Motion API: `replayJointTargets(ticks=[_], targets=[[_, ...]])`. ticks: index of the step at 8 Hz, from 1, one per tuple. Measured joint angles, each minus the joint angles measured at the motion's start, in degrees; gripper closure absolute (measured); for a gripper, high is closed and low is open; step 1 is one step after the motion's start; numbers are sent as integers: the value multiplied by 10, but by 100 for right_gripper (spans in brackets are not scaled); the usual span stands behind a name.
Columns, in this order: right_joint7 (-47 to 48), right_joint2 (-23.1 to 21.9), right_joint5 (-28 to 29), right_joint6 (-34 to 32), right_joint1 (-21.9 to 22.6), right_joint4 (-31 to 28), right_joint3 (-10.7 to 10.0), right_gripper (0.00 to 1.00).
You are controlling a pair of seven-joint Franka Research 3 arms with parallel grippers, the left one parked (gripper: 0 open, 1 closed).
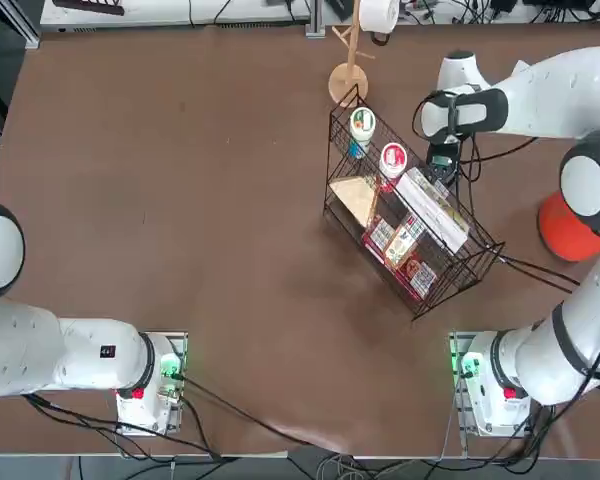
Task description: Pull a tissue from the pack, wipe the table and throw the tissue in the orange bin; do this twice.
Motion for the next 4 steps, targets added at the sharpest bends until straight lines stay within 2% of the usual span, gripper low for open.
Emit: replayJointTargets(ticks=[4], targets=[[0,4,0,21,0,-13,0,99]])
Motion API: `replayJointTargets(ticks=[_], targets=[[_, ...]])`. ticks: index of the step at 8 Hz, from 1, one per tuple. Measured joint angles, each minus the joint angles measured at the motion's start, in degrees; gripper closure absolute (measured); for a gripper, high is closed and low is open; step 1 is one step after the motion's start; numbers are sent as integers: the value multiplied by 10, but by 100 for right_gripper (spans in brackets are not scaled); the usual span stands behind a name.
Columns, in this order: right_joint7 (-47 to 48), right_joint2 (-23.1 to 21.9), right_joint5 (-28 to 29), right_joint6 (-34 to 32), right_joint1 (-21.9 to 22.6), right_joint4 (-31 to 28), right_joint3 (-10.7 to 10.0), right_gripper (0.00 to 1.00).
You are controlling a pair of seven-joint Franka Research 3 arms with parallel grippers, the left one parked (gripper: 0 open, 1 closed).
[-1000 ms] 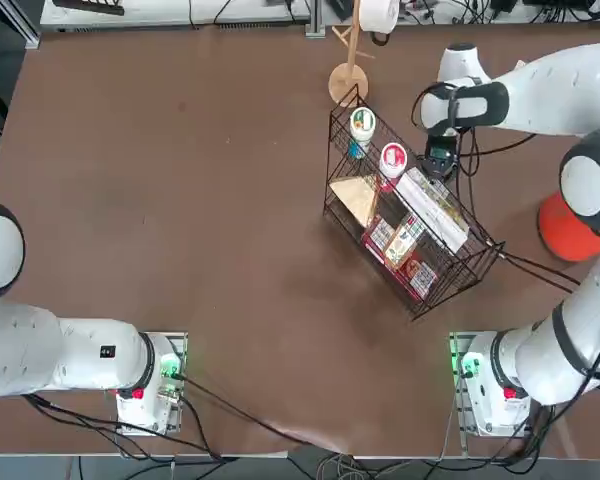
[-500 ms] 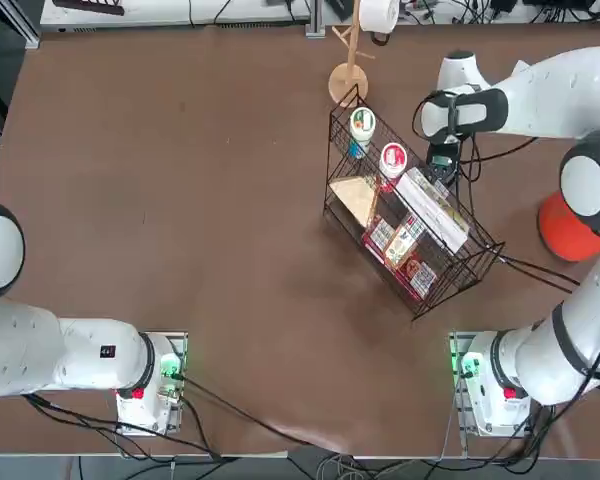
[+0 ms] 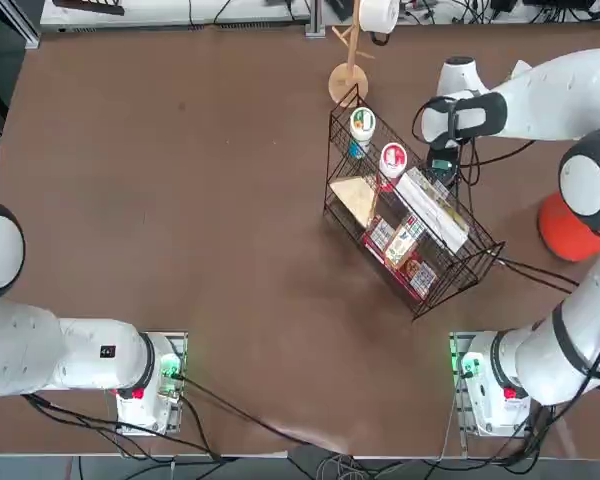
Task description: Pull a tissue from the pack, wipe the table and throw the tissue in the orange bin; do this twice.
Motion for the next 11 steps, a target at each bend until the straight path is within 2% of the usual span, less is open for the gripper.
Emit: replayJointTargets(ticks=[4,6,11], targets=[[0,6,0,15,0,-1,0,99],[0,6,0,42,0,1,1,99],[27,26,1,56,6,38,11,99]])
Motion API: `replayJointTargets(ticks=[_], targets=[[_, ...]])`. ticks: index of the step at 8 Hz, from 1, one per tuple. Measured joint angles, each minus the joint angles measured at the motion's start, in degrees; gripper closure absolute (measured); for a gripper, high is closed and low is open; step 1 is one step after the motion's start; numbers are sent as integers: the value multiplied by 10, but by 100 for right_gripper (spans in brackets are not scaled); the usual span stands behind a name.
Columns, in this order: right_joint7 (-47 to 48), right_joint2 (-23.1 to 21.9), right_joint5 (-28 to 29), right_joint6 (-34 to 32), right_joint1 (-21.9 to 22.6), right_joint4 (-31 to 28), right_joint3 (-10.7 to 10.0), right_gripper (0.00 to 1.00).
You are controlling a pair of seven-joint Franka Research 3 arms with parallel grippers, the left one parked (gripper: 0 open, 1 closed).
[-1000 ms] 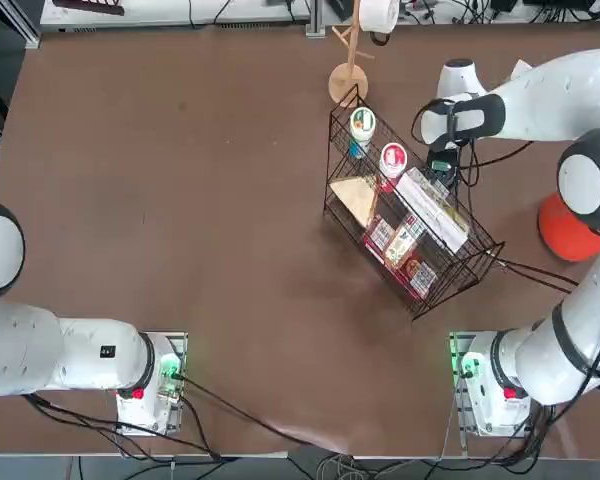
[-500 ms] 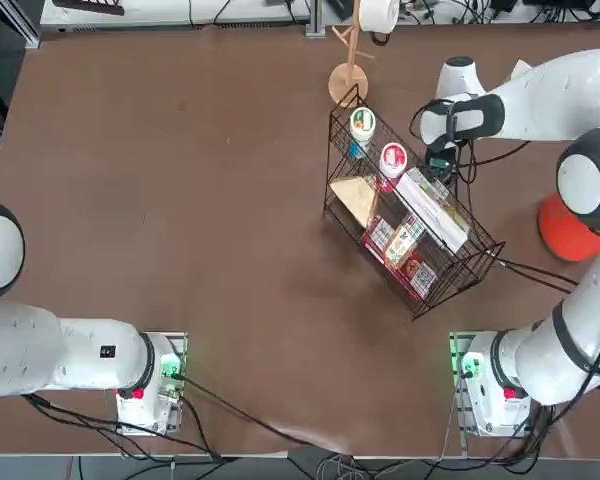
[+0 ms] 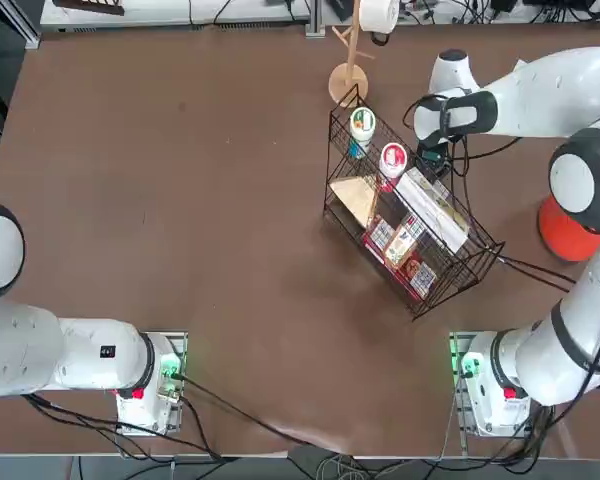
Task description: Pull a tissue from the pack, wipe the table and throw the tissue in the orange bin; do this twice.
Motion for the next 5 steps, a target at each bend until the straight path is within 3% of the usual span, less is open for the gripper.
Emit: replayJointTargets(ticks=[5], targets=[[-10,-11,-1,-19,0,-21,-1,99]])
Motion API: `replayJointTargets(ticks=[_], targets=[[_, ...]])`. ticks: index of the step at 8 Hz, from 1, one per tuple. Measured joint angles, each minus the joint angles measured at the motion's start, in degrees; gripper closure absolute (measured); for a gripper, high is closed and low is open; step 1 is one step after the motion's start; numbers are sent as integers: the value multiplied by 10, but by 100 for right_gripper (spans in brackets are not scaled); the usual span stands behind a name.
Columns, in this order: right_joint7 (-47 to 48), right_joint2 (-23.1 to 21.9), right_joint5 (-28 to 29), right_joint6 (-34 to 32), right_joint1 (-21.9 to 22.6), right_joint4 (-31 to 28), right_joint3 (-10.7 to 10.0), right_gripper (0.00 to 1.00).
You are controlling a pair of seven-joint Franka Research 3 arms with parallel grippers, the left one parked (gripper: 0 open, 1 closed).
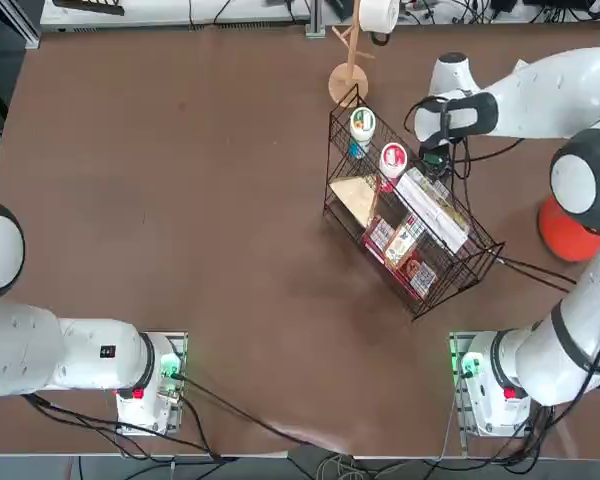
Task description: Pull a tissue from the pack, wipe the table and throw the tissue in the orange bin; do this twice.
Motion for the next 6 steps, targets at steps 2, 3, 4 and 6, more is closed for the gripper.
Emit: replayJointTargets(ticks=[2,3,4,6], targets=[[-2,-9,-5,-1,0,-17,-1,99],[-2,-11,-10,-2,0,-22,-1,99],[-2,-14,-17,-4,0,-26,-1,99],[-3,-17,-27,-7,0,-33,-4,99]])
